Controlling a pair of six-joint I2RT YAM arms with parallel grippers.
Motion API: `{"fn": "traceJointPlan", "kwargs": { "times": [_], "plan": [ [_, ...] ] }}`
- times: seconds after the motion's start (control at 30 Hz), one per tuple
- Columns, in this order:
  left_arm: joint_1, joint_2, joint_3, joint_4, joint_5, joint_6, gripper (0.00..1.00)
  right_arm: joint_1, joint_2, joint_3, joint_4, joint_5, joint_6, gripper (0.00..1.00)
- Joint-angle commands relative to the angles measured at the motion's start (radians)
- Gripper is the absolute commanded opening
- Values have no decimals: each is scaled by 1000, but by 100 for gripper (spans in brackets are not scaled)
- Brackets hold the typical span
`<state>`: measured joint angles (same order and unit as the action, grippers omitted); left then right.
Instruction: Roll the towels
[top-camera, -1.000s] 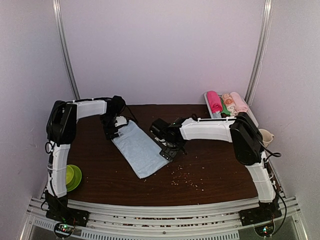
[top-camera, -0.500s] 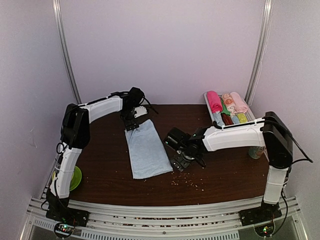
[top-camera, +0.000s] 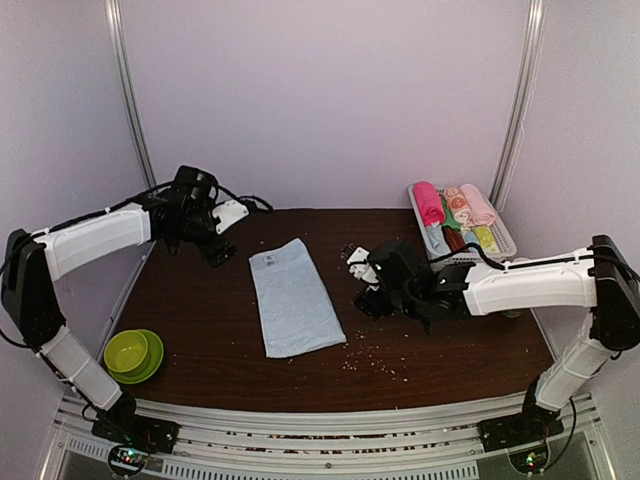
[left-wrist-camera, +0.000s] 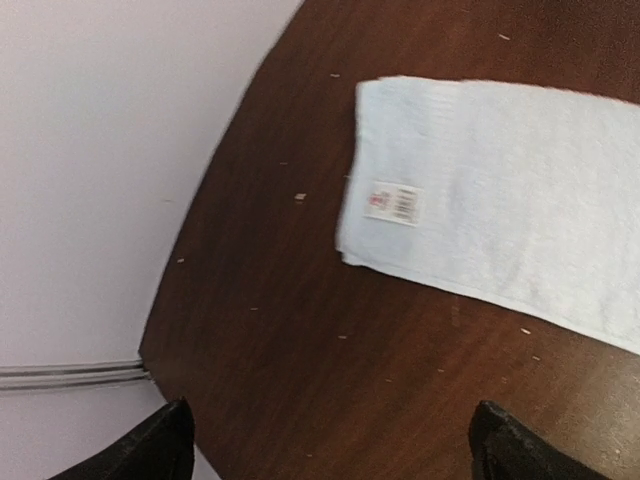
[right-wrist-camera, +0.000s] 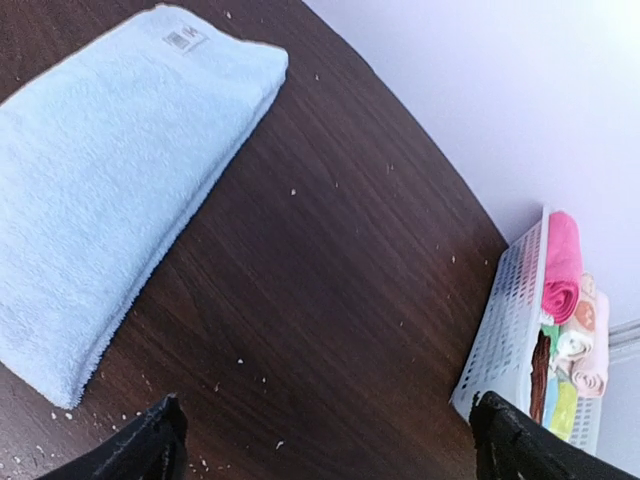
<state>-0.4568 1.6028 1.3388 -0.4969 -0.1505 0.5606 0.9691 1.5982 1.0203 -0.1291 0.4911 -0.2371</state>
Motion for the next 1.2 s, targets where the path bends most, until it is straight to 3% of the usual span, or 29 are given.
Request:
{"fn": "traceJointPlan", "kwargs": {
  "times": [0.0, 0.1, 0.37, 0.53, 0.9, 1.03, 1.17],
  "plan": [
    [-91, -83, -261, 170, 167, 127, 98, -10, -67, -67, 246, -130, -260, 100],
    [-178, -136, -393, 250, 154, 172, 98, -11, -91, -99, 291, -182, -344, 100],
    [-368, -218, -604, 359, 112, 242, 98, -12, -177, -148, 263, -172, -310, 100],
    [-442, -225, -623, 346, 93, 227, 98, -12, -252, -199, 254, -132, -275, 100],
    [-556, -48, -618, 402, -53, 150, 95, -12, -285, -158, 151, -139, -314, 100],
    [-579, -22, -604, 402, -87, 128, 86, -11, -267, -192, 197, -183, -349, 100],
    [-584, 33, -560, 371, -117, 94, 60, -4, -218, -196, 181, -234, -400, 100]
  ]
}}
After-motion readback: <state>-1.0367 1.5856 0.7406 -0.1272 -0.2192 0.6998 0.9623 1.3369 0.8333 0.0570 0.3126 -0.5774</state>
